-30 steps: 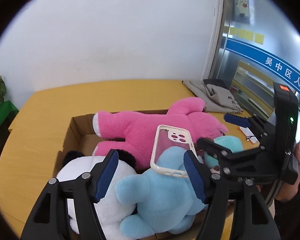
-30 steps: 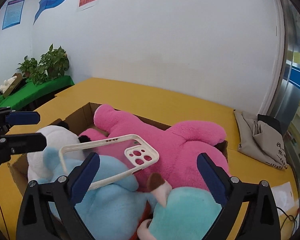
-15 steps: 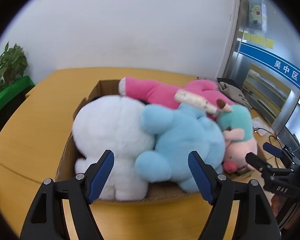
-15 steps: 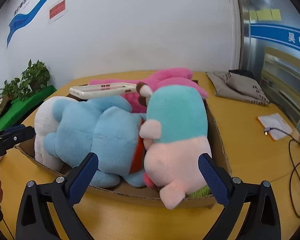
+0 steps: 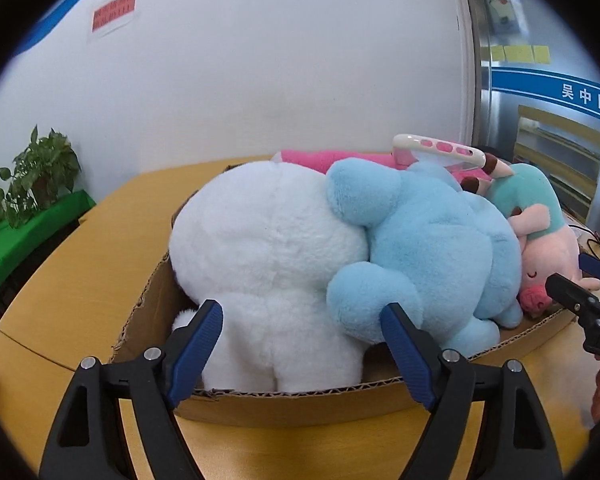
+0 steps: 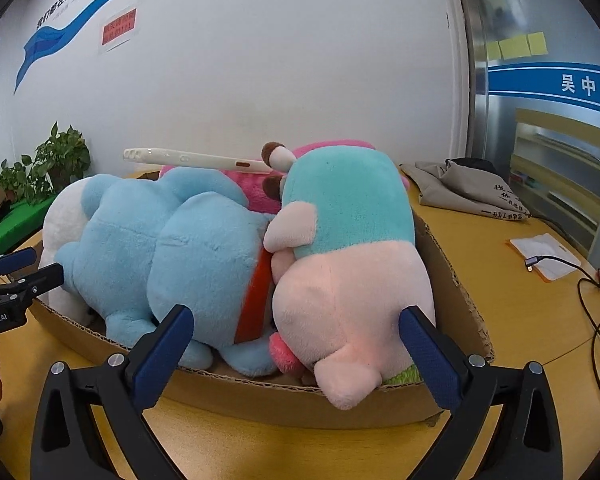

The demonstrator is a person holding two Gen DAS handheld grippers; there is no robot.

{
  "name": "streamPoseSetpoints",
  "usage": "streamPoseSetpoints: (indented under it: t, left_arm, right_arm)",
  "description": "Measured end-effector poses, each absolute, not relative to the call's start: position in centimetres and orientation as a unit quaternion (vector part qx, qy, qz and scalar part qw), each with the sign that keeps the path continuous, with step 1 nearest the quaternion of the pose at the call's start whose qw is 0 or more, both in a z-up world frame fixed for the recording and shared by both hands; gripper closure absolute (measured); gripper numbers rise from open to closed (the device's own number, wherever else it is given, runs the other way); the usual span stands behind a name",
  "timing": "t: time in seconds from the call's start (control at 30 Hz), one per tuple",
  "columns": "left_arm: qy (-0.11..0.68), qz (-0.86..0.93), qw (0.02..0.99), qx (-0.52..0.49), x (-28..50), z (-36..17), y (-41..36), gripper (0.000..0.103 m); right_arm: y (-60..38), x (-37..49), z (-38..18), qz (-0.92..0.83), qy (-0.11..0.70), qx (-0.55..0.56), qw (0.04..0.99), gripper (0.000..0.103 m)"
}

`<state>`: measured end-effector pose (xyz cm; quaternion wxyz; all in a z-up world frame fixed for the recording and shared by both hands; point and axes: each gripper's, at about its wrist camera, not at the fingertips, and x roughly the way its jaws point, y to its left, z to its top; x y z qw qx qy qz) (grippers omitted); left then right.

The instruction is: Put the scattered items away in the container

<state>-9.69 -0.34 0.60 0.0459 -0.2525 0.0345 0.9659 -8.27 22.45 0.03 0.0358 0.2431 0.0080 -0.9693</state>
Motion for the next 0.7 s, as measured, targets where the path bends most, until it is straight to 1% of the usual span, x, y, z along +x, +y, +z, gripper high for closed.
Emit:
streamPoseSetpoints:
  t: [0.13,0.7]
  left_arm:
    - [0.030,0.975,0.029,-0.220,-8.72,0.30,-0.24,0.020]
    - [0.029,0.975,0.031,-0.219,-9.03,0.54,-0.20,0.020]
  right_arm:
    - [22.14,-8.20,-0.18,-0.969,0.008,0.243,0.037,0.000]
    - [22.32,-8.43,0.08,-0.970,0.008,0.242,0.037,0.000]
